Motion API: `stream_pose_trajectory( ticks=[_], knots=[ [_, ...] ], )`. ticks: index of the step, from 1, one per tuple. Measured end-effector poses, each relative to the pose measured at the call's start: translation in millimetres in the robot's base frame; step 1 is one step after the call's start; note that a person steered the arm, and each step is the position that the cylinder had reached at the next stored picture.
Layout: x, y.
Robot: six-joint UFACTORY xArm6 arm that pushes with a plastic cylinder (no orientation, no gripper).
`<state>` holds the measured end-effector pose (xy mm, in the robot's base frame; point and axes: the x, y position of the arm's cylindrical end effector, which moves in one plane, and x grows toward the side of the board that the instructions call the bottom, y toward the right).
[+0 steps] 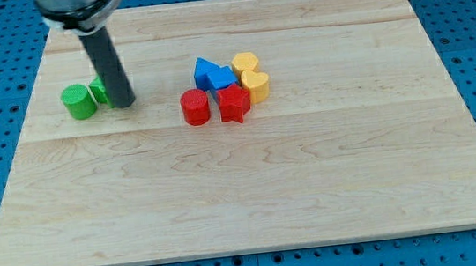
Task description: Move green star towards the group of blocks
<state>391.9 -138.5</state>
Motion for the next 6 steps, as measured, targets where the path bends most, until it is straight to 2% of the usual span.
stream_pose_trajectory(
  ticks=[1,2,6],
  knots=[
    [11,-2],
    [27,21],
    [49,63]
  ],
)
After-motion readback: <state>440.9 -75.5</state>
